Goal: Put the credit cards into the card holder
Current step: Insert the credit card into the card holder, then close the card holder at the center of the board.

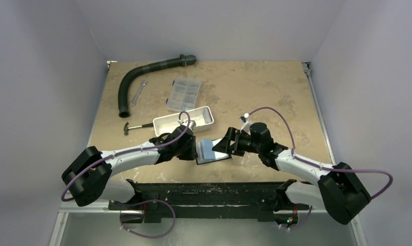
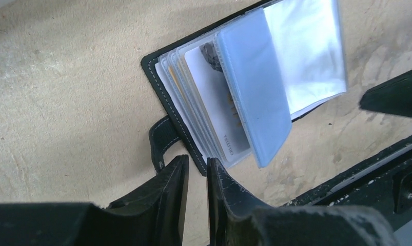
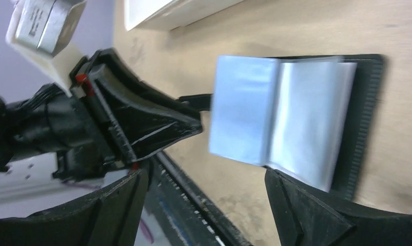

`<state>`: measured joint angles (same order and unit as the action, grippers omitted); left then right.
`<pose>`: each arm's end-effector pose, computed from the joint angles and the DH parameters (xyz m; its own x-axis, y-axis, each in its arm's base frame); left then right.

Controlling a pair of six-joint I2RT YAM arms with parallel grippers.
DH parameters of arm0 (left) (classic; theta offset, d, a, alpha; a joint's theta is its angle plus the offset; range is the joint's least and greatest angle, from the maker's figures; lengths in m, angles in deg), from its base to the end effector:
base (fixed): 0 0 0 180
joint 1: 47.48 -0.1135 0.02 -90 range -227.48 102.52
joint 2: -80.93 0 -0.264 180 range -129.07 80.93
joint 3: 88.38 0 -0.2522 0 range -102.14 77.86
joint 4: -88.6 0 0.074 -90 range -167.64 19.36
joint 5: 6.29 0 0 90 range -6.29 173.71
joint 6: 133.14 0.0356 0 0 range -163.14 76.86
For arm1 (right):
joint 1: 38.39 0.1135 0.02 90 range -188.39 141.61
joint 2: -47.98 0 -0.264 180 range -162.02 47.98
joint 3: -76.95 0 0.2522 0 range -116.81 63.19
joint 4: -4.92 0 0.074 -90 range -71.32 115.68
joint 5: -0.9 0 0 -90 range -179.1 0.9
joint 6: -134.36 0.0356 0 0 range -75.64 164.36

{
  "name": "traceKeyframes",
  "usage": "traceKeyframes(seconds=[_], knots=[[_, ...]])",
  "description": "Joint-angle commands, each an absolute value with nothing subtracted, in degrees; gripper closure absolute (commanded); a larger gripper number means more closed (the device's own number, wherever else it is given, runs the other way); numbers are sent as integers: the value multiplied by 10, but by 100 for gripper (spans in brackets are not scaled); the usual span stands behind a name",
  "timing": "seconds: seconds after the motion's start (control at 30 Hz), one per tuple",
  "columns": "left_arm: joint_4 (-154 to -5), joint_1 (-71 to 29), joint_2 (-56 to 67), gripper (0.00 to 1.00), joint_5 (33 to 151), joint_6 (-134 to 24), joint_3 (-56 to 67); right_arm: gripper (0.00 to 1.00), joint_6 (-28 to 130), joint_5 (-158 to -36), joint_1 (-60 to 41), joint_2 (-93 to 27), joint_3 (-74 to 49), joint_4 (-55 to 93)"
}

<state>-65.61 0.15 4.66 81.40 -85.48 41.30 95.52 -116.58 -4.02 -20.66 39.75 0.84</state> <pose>0.1709 -0.1852 0.1736 -0.8770 -0.0372 -0.4790 0.1768 0.9021 -0.3937 0.1829 0.1450 0.1793 -0.8915 0.2275 -0.3918 -0.2308 0.5162 0.8248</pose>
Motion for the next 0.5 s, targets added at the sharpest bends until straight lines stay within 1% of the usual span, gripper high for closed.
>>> traceKeyframes(seconds=[0.0,0.27,0.47], knots=[[-677,-1,32,78,807,-847,426,6,917,-1057,-59,-184,400,147],[-683,-1,19,78,795,-841,438,5,906,-990,-68,-234,376,184],[-707,-1,-10,79,808,-842,440,8,925,-1058,-54,-299,381,101]])
